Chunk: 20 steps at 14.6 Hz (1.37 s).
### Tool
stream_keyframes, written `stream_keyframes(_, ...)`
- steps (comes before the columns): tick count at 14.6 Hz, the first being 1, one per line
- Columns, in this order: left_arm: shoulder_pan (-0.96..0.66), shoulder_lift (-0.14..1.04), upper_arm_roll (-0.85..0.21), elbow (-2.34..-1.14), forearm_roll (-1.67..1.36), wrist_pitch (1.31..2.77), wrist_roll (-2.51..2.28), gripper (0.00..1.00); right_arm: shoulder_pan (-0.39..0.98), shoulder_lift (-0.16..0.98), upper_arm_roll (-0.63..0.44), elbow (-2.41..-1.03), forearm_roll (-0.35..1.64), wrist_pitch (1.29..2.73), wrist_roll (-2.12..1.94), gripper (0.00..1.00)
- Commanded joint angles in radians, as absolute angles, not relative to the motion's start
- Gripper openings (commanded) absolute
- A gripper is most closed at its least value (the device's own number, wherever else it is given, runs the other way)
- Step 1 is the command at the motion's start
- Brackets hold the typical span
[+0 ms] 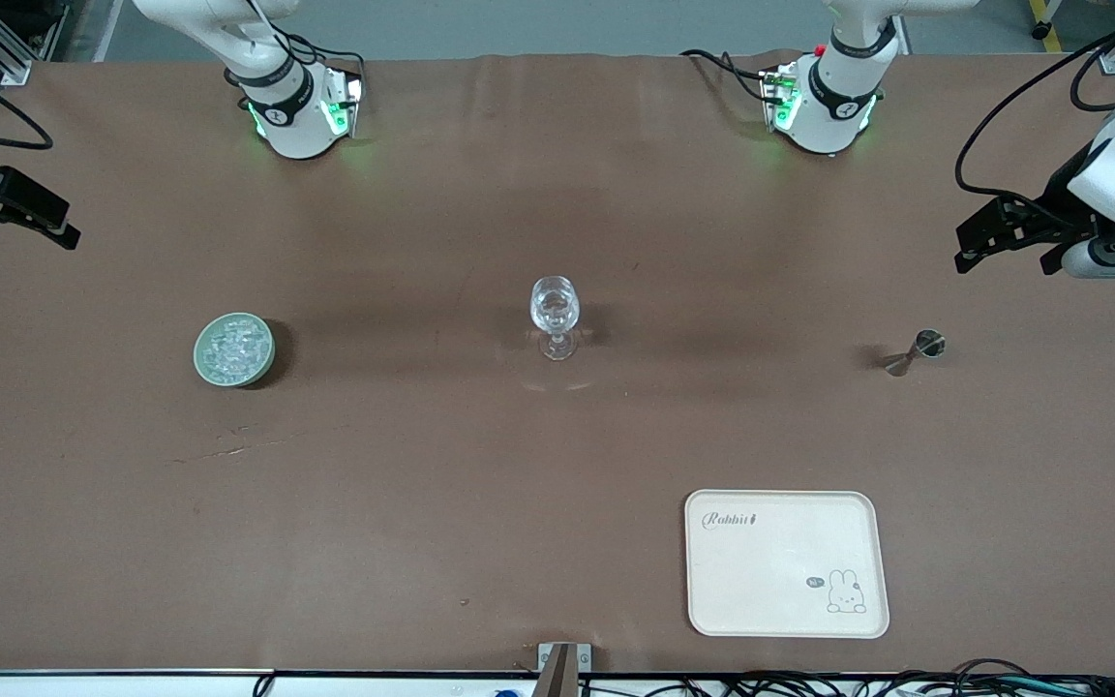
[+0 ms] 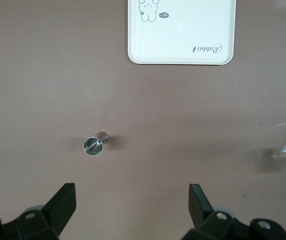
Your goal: Pour wine and add ice with both arms
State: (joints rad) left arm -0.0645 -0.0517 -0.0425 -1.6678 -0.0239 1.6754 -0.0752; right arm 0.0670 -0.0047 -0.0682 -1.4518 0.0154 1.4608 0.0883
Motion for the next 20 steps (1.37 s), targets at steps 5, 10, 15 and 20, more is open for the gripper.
stream_keyframes(5,-0.063,-0.055,-0.038,-1.674,-0.034,1.666,-0.066,1.00,0.060,-0.034,-0.064,-1.477,0.003,1.459,0.078,1.00)
stream_keyframes(10,-0.064,-0.031,0.020,-1.660,-0.034,1.666,-0.083,1.00,0.055,-0.064,-0.069,-1.568,0.003,1.488,0.075,1.00)
stream_keyframes(15,-0.063,0.034,0.133,-1.647,-0.058,1.660,-0.159,1.00,0.025,-0.087,-0.071,-1.796,0.002,1.682,0.072,1.00)
stream_keyframes(20,-0.061,0.106,0.273,-1.649,-0.189,1.658,-0.247,1.00,0.025,-0.118,-0.071,-2.035,-0.009,1.906,0.071,1.00)
